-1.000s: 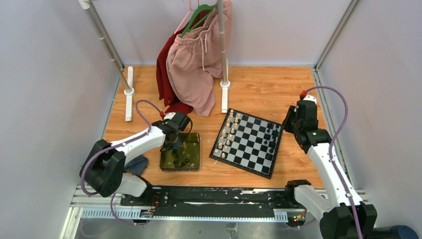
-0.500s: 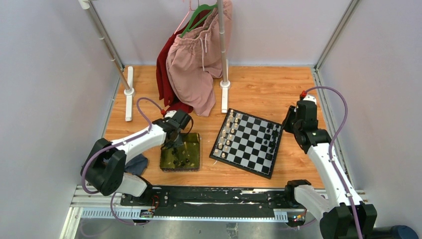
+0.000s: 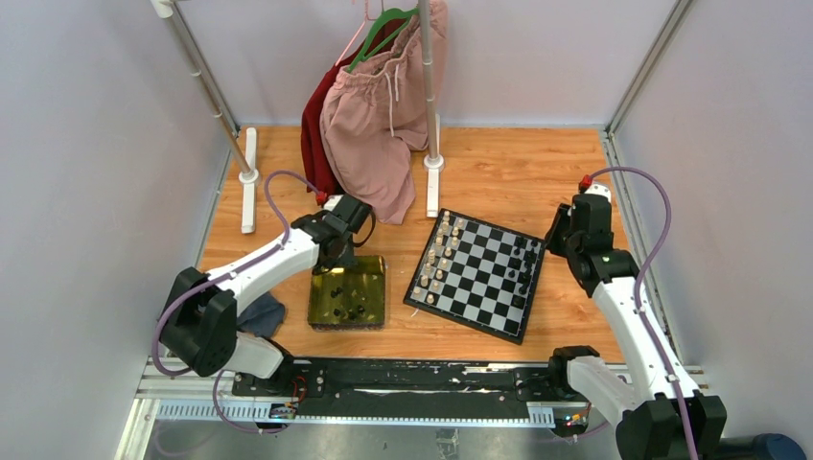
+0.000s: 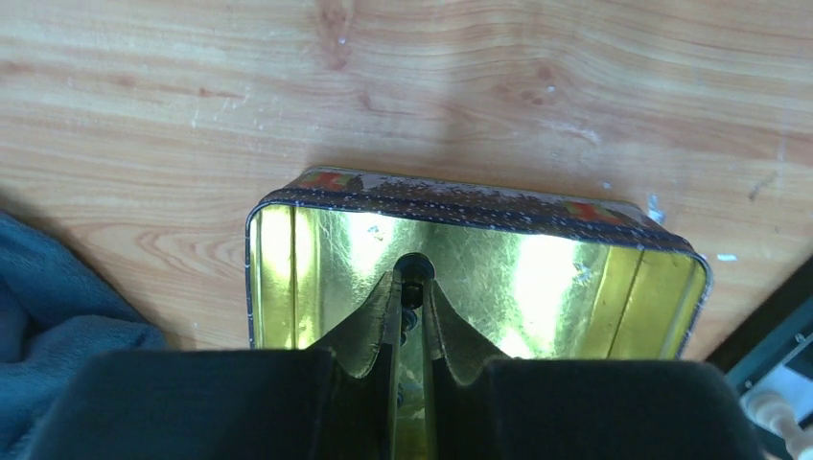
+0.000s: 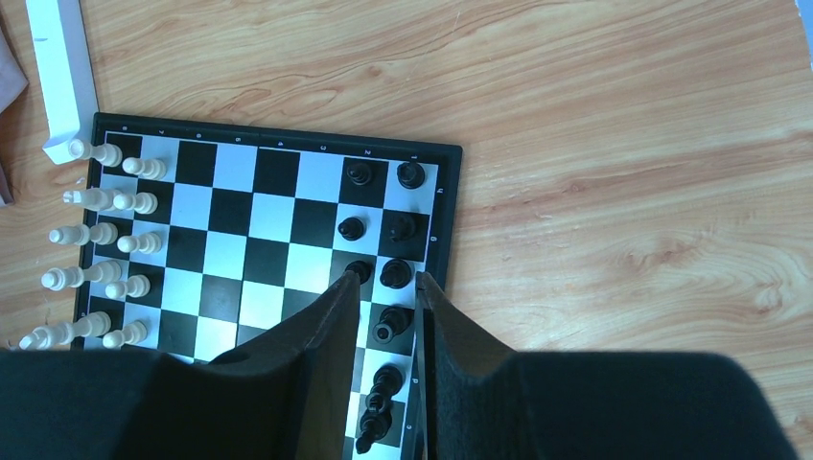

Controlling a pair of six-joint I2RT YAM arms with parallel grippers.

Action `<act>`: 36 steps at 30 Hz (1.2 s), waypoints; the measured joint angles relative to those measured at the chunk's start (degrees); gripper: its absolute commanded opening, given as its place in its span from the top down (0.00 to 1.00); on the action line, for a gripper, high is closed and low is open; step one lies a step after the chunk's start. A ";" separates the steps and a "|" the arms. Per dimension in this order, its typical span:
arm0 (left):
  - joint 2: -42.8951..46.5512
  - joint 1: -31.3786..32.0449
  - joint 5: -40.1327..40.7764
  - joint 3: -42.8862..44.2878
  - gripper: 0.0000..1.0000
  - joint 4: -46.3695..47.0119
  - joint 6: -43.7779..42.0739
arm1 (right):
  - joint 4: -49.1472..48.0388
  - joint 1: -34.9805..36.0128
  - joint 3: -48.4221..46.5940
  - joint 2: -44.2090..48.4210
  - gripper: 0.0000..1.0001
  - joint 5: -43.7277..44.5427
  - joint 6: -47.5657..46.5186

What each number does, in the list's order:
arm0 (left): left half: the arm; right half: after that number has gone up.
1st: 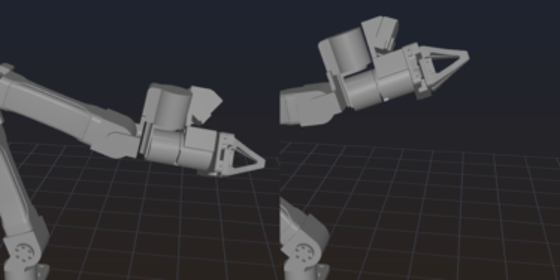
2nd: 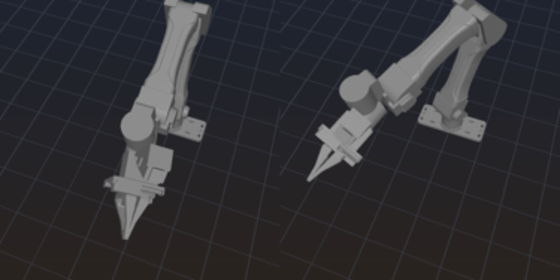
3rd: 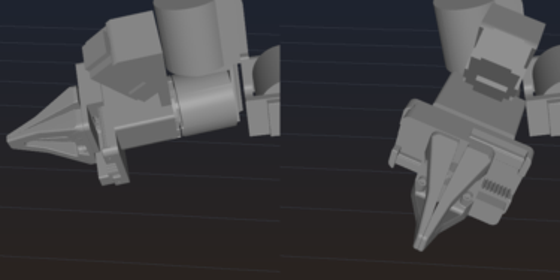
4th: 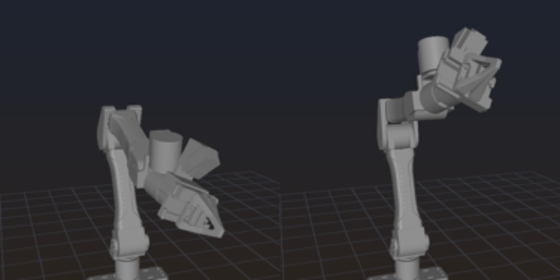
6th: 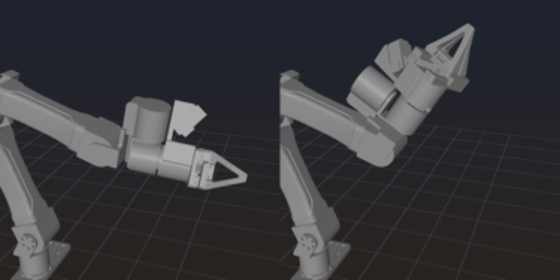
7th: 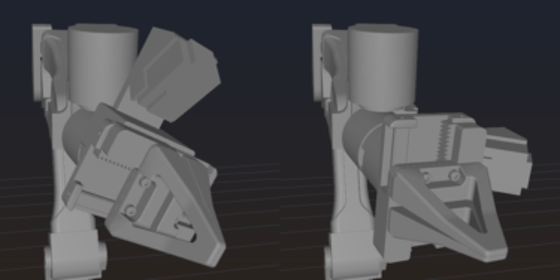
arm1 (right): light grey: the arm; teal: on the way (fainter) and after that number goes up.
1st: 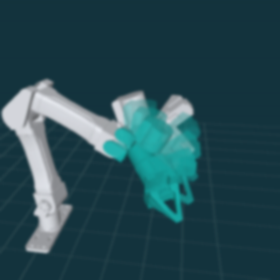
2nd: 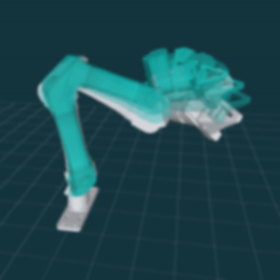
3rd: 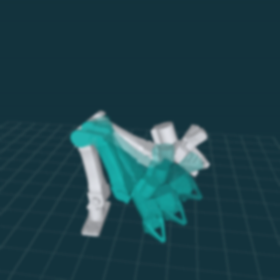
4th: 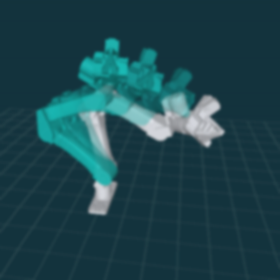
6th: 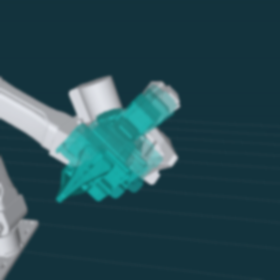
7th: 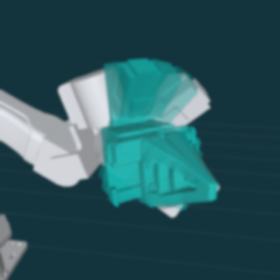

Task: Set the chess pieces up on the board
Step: Pick up the chess piece from the storage box, then place the chess piece on the chessboard.

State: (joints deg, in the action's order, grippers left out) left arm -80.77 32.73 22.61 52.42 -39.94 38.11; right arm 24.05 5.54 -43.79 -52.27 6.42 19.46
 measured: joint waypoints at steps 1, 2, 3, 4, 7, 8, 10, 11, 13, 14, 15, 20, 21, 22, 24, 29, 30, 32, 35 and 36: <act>0.28 0.13 -0.42 0.37 1.00 -0.15 -0.72 | 0.00 0.00 0.00 0.15 0.68 0.28 0.00; 0.72 0.59 -0.79 1.25 1.00 -0.70 -2.05 | 0.00 0.00 0.00 0.31 0.68 0.55 0.00; 1.16 1.33 -1.03 2.21 1.00 -0.92 -3.30 | 0.00 0.00 0.00 0.39 0.68 0.76 0.00; 1.46 2.36 -1.27 3.21 1.00 -1.07 -4.44 | 0.02 0.00 0.00 0.48 0.68 1.14 0.02; 1.60 8.04 -2.10 8.07 1.00 -1.14 -8.55 | 0.07 0.00 0.13 0.83 0.68 2.19 0.09; 1.36 10.27 -2.47 10.01 1.00 -1.14 -9.90 | 0.09 0.00 0.17 0.98 0.68 2.47 0.13; 0.17 14.34 -2.84 13.86 1.00 -1.16 -12.31 | 0.15 0.00 0.33 1.31 0.68 3.26 0.31; -1.16 16.61 -2.84 16.55 1.00 -1.22 -13.70 | 0.24 0.00 0.39 1.49 0.69 3.58 0.39; -4.63 20.48 -2.78 21.27 1.00 -0.96 -16.09 | 0.42 0.00 0.59 2.05 0.69 4.61 0.52; -7.26 22.82 -2.78 24.33 1.00 -0.90 -17.57 | 0.55 0.00 0.72 2.43 0.69 5.27 0.63; -8.85 23.93 -2.82 25.86 1.00 -0.68 -18.38 | 0.66 0.00 0.76 2.67 0.69 5.68 0.68; -20.44 30.01 -3.76 36.13 1.00 -1.14 -23.12 | 1.38 -0.37 1.25 4.20 0.70 8.39 1.36; -22.69 30.93 -4.07 37.94 1.00 -1.51 -23.91 | 1.57 -0.74 1.40 4.57 0.70 8.61 1.62; -24.46 31.56 -4.33 39.28 1.00 -1.49 -24.52 | 1.66 -1.27 1.60 4.94 0.70 8.76 1.92; -28.57 32.76 -4.92 42.47 1.00 -1.75 -25.79 | 1.81 -3.04 2.27 5.90 0.71 9.16 2.64; -36.39 34.56 -6.99 49.42 1.00 -2.12 -27.56 | 2.80 -8.35 3.93 7.26 0.72 9.38 4.96; -37.57 34.73 -7.37 50.51 1.00 -2.05 -27.74 | 3.04 -9.16 4.17 7.26 0.72 9.31 5.33; -39.76 35.01 -8.39 52.50 1.00 -1.62 -28.13 | 3.45 -10.54 4.42 7.26 0.72 9.38 6.14; -42.56 35.26 -9.92 54.80 1.00 -0.50 -28.33 | 3.63 -12.15 4.44 7.02 0.72 9.38 6.75; -43.28 35.30 -10.32 55.39 1.00 -0.28 -28.33 | 3.65 -12.52 4.44 6.86 0.72 9.44 6.84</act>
State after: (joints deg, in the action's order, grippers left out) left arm -124.05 68.03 12.29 107.81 -40.23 9.78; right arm 27.70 -6.98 -39.35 -45.41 15.86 26.30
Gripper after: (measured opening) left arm 0.138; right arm 0.281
